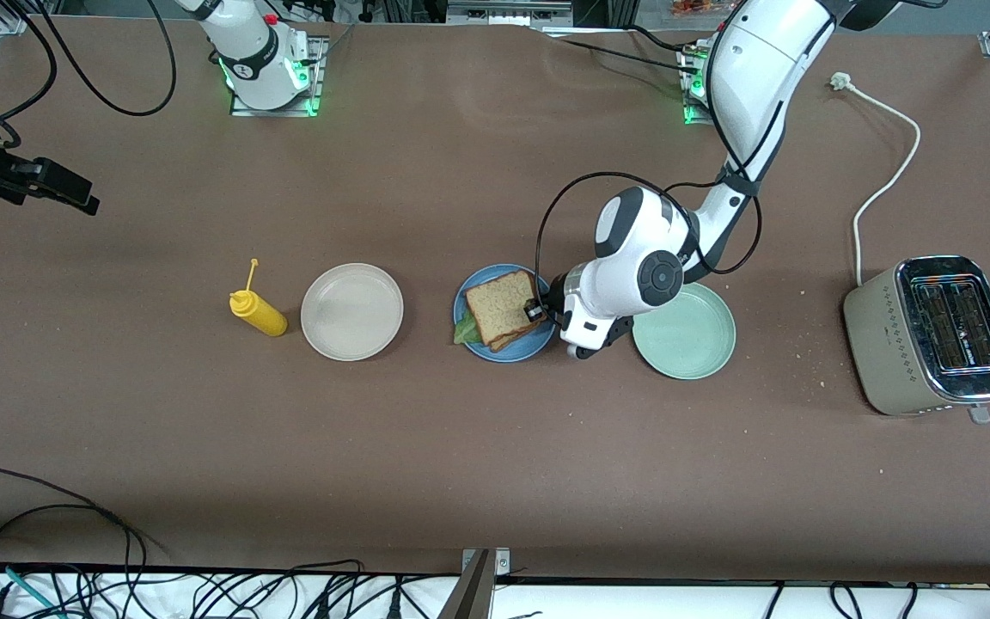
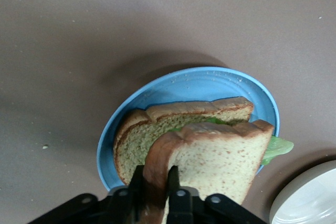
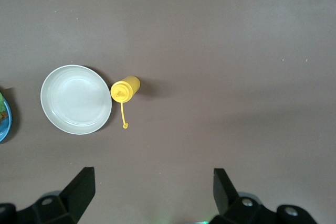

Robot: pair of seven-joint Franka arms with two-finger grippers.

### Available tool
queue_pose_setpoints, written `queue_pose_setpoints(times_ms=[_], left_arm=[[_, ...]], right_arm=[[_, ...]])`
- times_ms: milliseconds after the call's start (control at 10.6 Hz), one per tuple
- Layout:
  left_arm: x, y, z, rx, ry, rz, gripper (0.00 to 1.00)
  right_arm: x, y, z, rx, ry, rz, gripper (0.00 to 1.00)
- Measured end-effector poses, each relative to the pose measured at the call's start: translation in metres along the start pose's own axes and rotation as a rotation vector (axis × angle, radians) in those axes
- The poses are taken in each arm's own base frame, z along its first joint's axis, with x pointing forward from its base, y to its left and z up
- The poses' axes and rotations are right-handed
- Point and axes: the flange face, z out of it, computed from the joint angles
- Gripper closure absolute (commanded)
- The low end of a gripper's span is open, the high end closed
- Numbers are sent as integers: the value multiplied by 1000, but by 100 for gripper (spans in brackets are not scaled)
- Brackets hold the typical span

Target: Make sandwich in blue plate with both arms

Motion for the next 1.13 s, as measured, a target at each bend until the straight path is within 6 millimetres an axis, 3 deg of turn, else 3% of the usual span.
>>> queue_pose_setpoints(times_ms=[94, 189, 755, 944, 1133], left_arm=[[1, -1, 1, 1, 0, -1, 8], [1, -1, 2, 3, -1, -2, 0], [7, -5, 0, 64, 42, 53, 0], [15, -9, -29, 92, 17, 39, 0], [24, -19, -97, 165, 73, 77, 0]], right_arm=[[1, 0, 2, -1, -3, 3, 0], [2, 0, 4, -1, -7, 5, 0], [5, -8, 7, -1, -1, -6, 0], [5, -9, 7, 0, 2, -7, 0], [5, -9, 6, 0, 4, -7, 0]])
